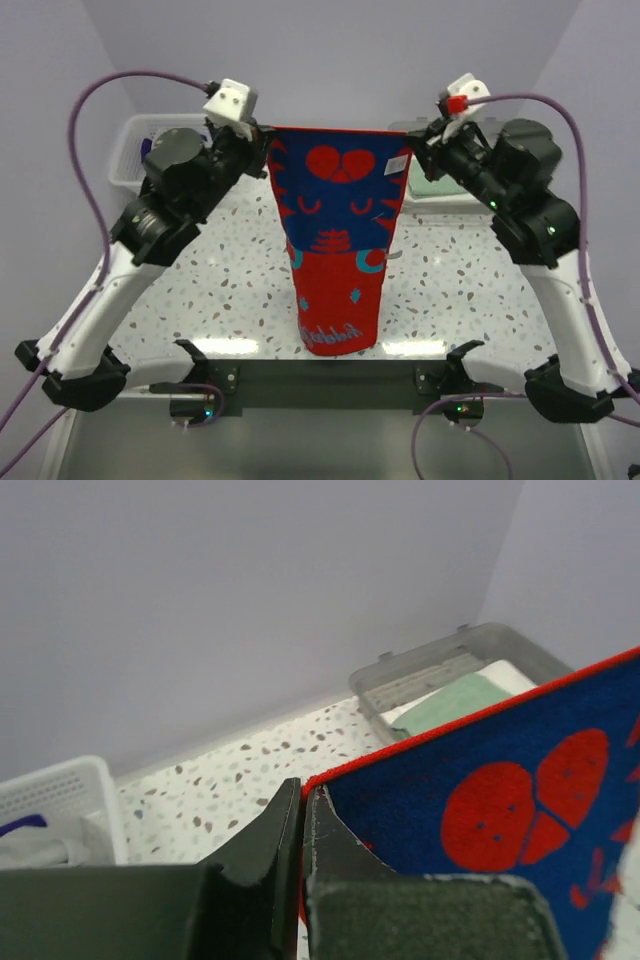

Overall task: Fold and stack the towels
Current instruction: Flatten out the crumpled towel

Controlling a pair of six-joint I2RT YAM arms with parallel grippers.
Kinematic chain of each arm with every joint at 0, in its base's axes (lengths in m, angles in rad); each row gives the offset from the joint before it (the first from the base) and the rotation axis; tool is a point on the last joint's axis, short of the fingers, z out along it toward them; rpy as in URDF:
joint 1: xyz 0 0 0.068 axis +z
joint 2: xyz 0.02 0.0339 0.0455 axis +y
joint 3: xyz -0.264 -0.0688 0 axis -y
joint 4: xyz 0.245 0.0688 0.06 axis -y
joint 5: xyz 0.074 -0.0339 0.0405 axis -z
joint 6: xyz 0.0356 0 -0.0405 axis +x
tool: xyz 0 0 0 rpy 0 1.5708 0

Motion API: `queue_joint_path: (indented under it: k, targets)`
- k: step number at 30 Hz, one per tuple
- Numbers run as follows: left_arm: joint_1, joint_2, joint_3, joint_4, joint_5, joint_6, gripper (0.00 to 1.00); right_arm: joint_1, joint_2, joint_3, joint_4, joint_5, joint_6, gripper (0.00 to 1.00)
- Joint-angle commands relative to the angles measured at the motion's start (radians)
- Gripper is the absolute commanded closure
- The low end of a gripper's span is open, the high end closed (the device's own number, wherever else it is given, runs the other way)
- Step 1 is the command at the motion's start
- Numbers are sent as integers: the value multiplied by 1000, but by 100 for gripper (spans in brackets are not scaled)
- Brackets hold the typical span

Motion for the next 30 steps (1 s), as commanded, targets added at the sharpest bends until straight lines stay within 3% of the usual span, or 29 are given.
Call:
queue_joint_path:
  k: [1,6,9,15,21,30]
  targets:
    - [97,143,-91,64,-240,30,100,-33,118,-66,45,293,-48,100]
    - [255,376,-89,217,-117,-27,100,-59,322,-92,219,369,-83,100]
    - [325,606,16,240,-59,-30,100,-88,473,-57,299,346,-74,100]
    - [385,861,177,269,24,-19,100,-138,735,55,368,236,-44,100]
    - [419,916,203,311,136,-21,100,-157,844,111,358,150,-47,100]
    - [418,708,-115,314,268,-45,100,-157,717,-59,214,105,-25,100]
